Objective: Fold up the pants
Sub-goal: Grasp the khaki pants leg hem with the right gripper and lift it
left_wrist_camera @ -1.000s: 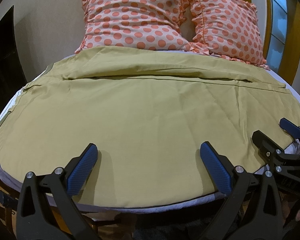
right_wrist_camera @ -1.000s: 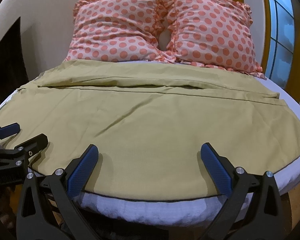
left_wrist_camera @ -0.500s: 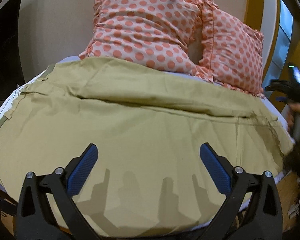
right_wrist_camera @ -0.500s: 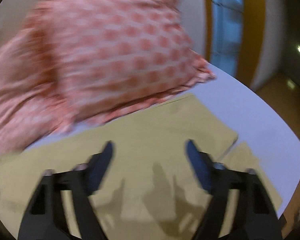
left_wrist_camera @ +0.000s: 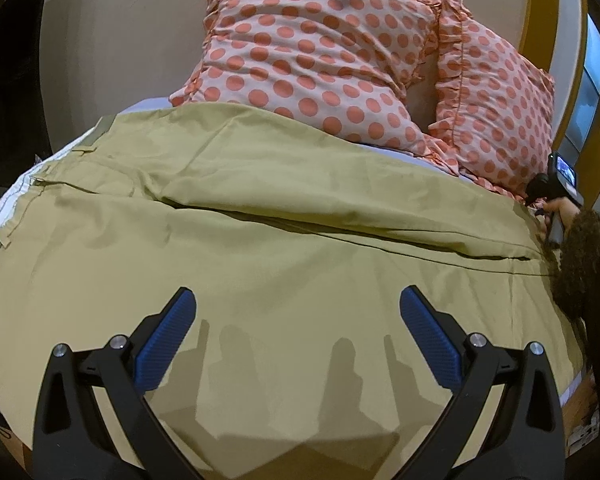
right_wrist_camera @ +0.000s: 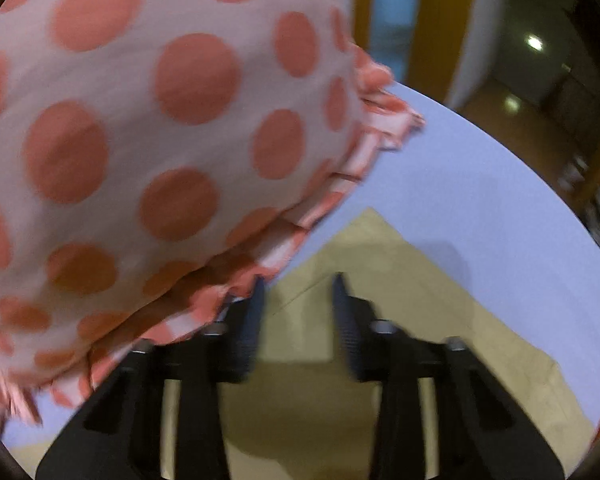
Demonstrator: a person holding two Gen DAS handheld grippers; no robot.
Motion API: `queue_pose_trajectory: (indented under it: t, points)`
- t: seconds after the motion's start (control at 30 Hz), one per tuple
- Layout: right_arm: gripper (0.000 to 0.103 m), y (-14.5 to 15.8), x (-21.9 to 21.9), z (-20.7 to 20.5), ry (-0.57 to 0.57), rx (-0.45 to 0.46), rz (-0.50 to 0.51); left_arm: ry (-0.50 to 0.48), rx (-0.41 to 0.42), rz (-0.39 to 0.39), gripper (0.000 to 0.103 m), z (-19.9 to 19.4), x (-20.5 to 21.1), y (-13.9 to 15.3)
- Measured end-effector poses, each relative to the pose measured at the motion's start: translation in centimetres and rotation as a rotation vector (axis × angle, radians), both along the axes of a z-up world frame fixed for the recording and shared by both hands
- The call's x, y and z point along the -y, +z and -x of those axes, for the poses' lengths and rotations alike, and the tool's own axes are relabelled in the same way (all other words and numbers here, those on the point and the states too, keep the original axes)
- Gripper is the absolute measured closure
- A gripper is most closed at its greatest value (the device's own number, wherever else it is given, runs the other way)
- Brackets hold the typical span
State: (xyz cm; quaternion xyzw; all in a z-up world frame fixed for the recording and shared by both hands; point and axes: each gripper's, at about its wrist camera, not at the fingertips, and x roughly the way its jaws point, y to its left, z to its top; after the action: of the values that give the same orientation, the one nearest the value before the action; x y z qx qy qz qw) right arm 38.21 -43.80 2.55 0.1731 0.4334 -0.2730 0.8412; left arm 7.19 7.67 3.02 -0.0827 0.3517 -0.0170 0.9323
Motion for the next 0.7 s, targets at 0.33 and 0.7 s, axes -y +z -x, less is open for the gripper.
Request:
queue_pose_trajectory:
  t: [0.33,0.7]
  points:
    - [0.100,2.0,5.2,12.8,0.112,0.458,-0.409,0.013,0.066,0.036,0.002,3.0,-1.3,1.5]
    - [0.099,0.5,2.2,33.8,0.146,0.459,-0.650,0.061,0.178,0.164,0.002,3.9,-5.9,5.3]
